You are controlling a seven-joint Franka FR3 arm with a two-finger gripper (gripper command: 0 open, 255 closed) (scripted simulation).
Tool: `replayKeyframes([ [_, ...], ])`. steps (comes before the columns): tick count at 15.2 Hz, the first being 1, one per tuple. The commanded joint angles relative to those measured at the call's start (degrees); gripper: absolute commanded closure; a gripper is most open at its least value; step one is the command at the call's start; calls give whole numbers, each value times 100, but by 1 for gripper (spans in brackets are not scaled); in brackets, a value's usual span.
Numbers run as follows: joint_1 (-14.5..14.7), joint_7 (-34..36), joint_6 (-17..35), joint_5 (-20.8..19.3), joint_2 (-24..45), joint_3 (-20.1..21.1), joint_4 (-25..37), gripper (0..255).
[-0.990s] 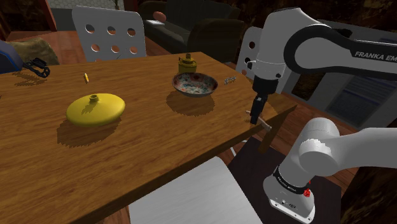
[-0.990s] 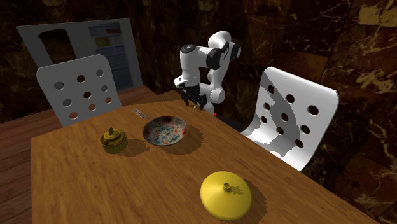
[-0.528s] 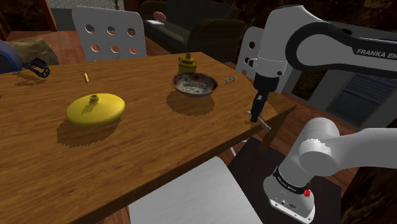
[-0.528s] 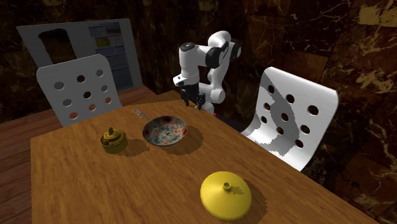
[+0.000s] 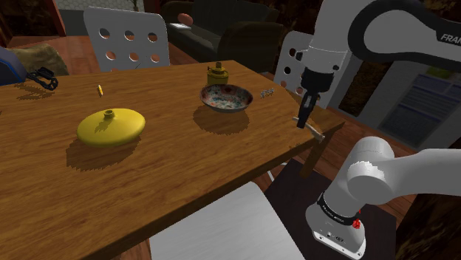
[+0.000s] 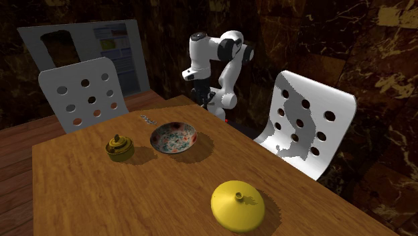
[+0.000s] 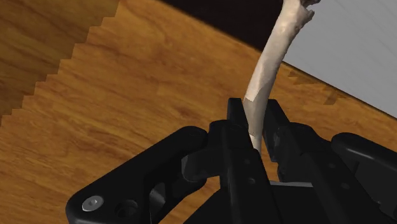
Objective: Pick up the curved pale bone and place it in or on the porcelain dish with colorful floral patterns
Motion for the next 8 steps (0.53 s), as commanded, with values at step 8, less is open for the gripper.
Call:
replayKeyframes([
  [8, 32, 45, -550, -2, -187, 27, 838, 255],
])
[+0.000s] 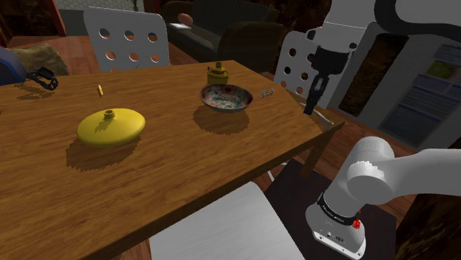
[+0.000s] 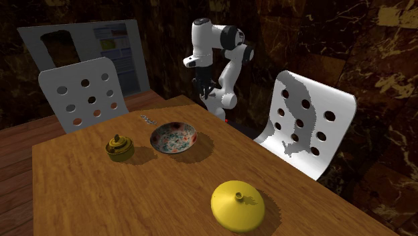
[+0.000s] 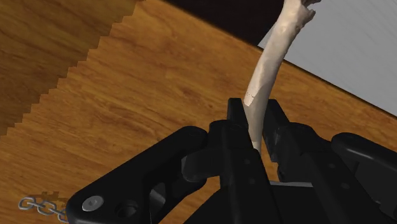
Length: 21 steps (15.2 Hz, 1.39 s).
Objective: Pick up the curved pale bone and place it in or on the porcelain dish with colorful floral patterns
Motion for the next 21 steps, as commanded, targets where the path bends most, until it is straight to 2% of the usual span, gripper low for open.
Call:
replayKeyframes([
  [1, 31, 14, -129, 3, -144, 36, 180, 255],
  [4, 19, 17, -294, -8, -21, 26, 469, 255],
  [13, -131, 16, 621, -63, 1967, 153, 1546, 255],
  [21, -229, 106, 954, -199, 3776, 283, 3020, 255],
])
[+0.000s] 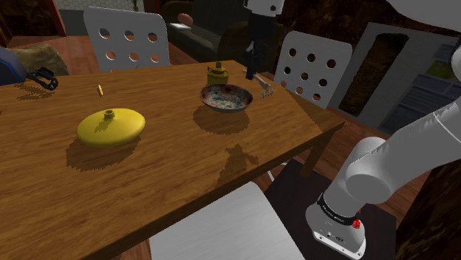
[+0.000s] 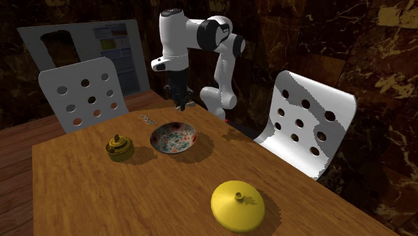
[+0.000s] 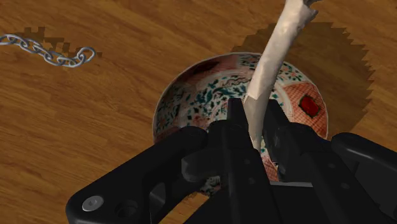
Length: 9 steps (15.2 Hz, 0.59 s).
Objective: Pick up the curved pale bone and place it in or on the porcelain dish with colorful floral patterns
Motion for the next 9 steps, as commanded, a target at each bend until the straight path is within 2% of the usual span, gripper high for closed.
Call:
replayKeyframes([
  [1, -14, 47, 63, -44, 495, 48, 432, 255],
  [5, -25, 119, 19, -156, 1391, 108, 1367, 255],
  [9, -21, 107, 344, -143, 1296, 103, 947, 255],
])
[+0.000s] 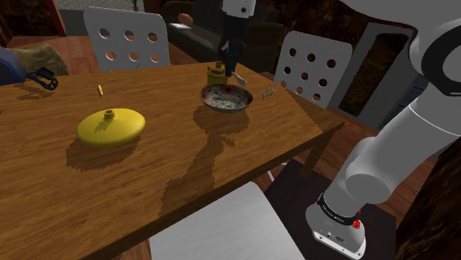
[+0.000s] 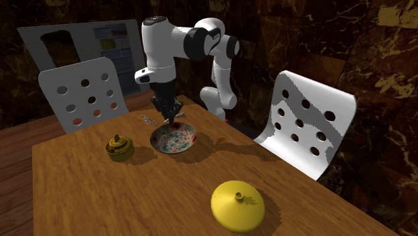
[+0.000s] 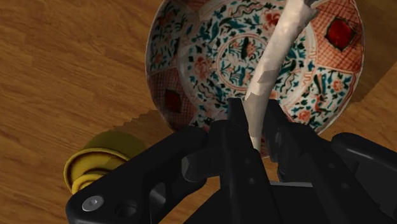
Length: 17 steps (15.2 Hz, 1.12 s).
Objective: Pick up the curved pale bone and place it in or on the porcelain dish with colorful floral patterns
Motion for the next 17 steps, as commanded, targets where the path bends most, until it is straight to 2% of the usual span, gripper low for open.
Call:
replayKeyframes([
  [1, 4, 2, 164, 6, -37, 4, -197, 255],
  [11, 11, -18, 975, 28, -164, 8, -1134, 255],
  [17, 11, -18, 975, 28, -164, 8, -1134, 255],
])
